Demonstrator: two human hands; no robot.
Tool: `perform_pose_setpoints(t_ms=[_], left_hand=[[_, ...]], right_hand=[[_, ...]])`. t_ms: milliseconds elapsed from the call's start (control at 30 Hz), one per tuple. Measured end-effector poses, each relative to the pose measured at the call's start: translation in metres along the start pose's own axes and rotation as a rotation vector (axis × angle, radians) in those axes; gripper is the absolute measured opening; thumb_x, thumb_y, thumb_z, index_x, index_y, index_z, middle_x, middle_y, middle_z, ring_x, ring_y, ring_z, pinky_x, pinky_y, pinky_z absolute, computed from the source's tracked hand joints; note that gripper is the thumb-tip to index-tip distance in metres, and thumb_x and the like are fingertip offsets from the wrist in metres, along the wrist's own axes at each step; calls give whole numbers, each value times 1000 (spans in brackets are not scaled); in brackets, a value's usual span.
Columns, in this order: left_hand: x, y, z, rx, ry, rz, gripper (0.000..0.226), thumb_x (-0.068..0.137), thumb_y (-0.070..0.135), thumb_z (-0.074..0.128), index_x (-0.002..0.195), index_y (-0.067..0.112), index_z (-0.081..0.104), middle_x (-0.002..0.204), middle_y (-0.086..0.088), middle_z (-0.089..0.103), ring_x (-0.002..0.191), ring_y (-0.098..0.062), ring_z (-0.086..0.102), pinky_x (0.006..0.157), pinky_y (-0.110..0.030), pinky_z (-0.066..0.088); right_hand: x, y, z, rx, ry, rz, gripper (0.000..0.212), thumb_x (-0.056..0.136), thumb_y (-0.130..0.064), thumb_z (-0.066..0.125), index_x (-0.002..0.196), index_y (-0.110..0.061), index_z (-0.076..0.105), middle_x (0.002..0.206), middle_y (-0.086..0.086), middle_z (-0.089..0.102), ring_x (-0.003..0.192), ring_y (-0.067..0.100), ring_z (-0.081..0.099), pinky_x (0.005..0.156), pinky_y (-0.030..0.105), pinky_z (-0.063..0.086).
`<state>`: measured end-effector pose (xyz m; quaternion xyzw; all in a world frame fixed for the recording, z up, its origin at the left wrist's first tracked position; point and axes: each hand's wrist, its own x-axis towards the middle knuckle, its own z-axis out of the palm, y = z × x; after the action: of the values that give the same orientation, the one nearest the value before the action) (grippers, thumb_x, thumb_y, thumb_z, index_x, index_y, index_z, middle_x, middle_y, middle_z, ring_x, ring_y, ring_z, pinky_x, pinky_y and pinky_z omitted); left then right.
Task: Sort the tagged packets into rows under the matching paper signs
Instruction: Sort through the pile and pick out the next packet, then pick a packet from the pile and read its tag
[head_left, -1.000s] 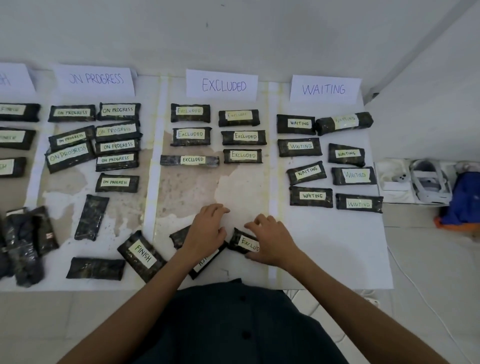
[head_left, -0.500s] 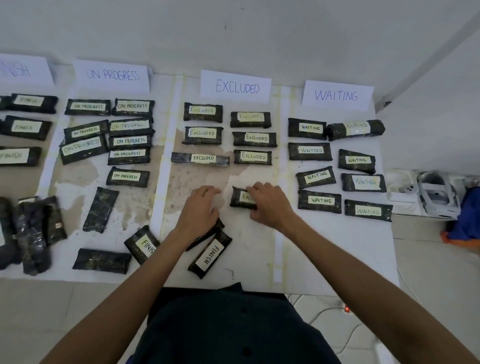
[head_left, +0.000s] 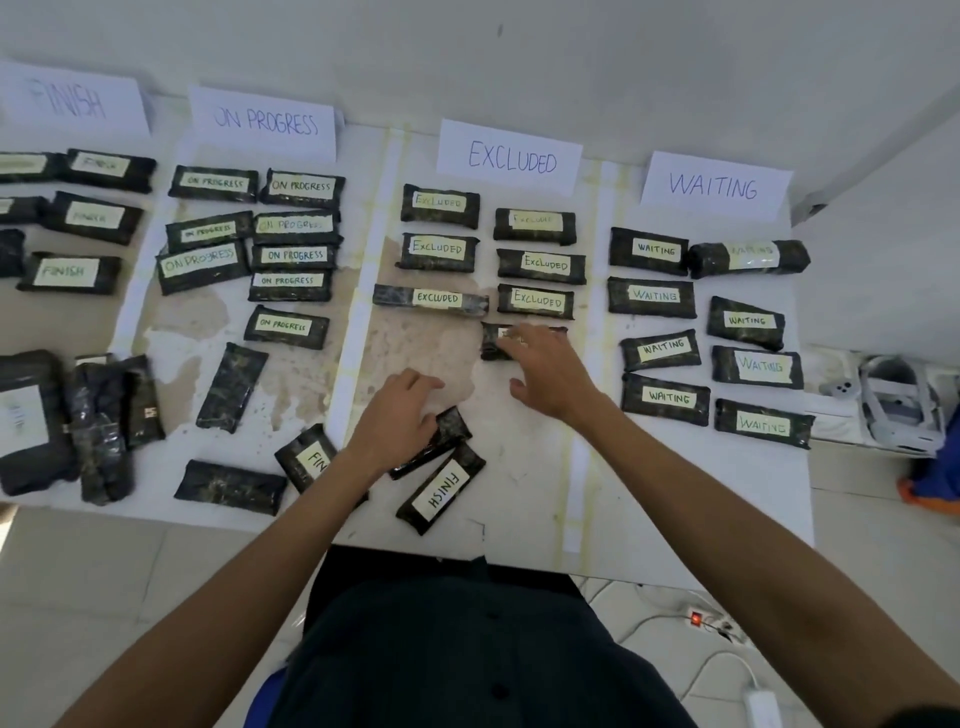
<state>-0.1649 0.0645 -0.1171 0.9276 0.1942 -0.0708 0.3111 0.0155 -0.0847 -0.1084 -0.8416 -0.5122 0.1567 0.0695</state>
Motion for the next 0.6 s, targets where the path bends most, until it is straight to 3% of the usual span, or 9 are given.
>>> perform_pose_setpoints(t_ms=[167,267,400,467,600], left_hand=[[-50,-11,14,139,-107,-4,60,72,26,67,128,15,49,111,-11,51,98,-29,48,79,-41,50],[-61,-19,17,224,-82,-1,65,67,19,67,129,17,48,106,-12,52,92,-33,50,67,-40,52],[-57,-23,10,54,-39,-3,55,73,15,54,128,10,51,112,-11,55,96,-30,53,74,-41,52],[-52,-20,2,-138,-13,-33,44,83,8,49,126,8,53,115,-9,60,100,-23,56,82,-31,48],[-45,-19,-14,-376,28,-166,33,88,3,50,119,12,58,107,-2,63,94,-14,59,78,-18,46]], right_hand=[[-17,-49,20,60,-139,-252,46,77,-2,63,121,-17,59,126,8,57,103,27,55,85,41,48],[-17,-62,26,61,-186,-289,42,79,-2,62,118,-16,62,124,9,58,100,32,52,76,42,47],[-12,-63,29,114,-160,-227,38,81,-9,63,118,-16,63,121,6,61,100,29,52,79,37,44],[-11,-64,28,272,-167,-105,32,86,-14,62,118,-16,64,116,5,64,100,25,54,83,30,41],[-14,-68,20,639,-216,163,27,86,-13,65,113,-16,66,107,2,68,88,11,55,76,16,39]])
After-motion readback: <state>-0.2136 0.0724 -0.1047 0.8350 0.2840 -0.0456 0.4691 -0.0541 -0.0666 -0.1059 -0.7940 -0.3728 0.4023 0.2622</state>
